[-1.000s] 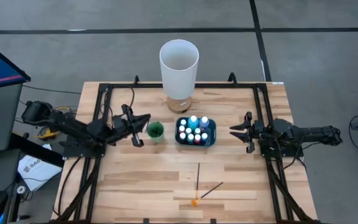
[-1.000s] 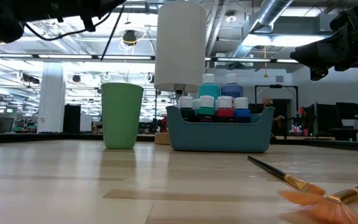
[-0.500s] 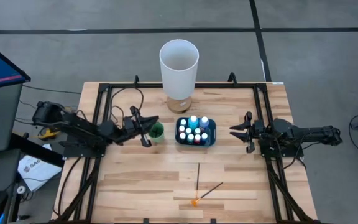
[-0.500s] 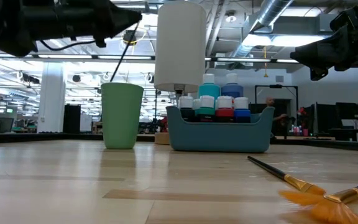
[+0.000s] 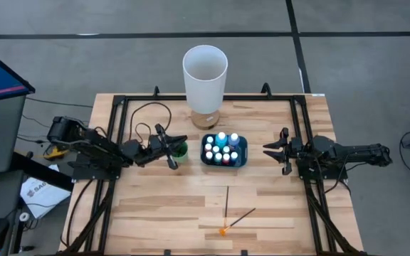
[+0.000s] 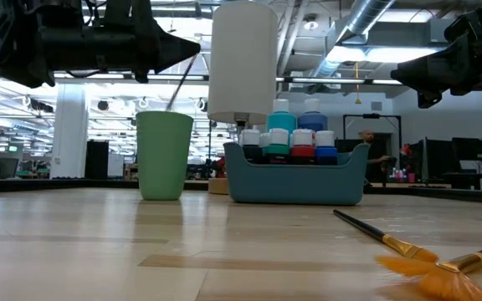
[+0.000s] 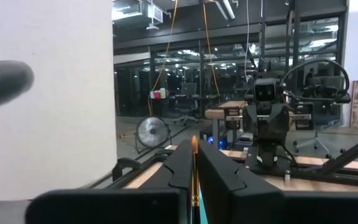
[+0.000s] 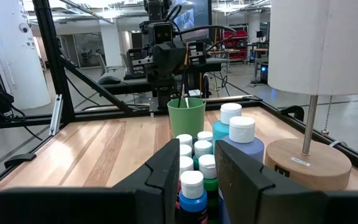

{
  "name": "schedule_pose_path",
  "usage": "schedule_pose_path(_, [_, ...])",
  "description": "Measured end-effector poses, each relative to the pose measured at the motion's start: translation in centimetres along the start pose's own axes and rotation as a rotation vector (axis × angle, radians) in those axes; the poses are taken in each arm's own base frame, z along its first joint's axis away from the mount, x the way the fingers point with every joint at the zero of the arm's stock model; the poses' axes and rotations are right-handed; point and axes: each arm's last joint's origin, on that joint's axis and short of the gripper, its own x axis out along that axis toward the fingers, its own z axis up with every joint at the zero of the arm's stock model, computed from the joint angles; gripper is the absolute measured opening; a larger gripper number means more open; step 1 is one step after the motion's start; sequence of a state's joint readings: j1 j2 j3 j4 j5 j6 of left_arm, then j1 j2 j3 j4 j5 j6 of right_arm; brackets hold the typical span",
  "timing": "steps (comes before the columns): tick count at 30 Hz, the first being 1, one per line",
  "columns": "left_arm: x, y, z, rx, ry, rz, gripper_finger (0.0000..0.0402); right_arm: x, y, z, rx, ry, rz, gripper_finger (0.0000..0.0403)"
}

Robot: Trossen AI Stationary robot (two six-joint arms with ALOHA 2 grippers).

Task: Pick & Place Paint Supplies
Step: Put the left gold paintbrush into the green cup, then put the right gold paintbrush into the green cup

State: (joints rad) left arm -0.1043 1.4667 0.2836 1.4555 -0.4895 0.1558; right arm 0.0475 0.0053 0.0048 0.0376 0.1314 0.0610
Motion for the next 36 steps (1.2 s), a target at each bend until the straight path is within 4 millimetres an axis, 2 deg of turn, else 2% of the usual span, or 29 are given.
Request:
schedule_pose_path(9, [-0.1,-0.3,-0.3,0.006,0.027,-0.017,0.0095,0.0,0.0,0.0,0.0,0.0,0.0,0.0098])
schedule_pose_path(12, [-0.2,-1.0,0.0,-0.025,0.018,-0.06,0.0124,0.0,0.0,0.0,0.0,0.0,0.0,0.0098])
schedule_pose_path(18, [0.6,-4.7,0.6,0.021,0.126,-0.196,0.0153,0.0,0.0,0.0,0.0,0.0,0.0,0.0098])
schedule_pose_path(24, [2.4,-9.4,2.7,0.084,0.319,-0.4,0.015,0.0,0.0,0.0,0.0,0.0,0.0,0.0098])
schedule_pose_path(29, [3.4,-12.6,4.4,0.108,0.366,-0.472,0.0149,0.0,0.0,0.0,0.0,0.0,0.0,0.0098])
schedule_pose_path(32, [3.7,-14.4,4.3,0.105,0.379,-0.497,0.0154,0.0,0.0,0.0,0.0,0.0,0.0,0.0098])
schedule_pose_path(36, [4.1,-16.6,3.1,0.076,0.418,-0.5,0.0163,0.0,0.0,0.0,0.0,0.0,0.0,0.0098])
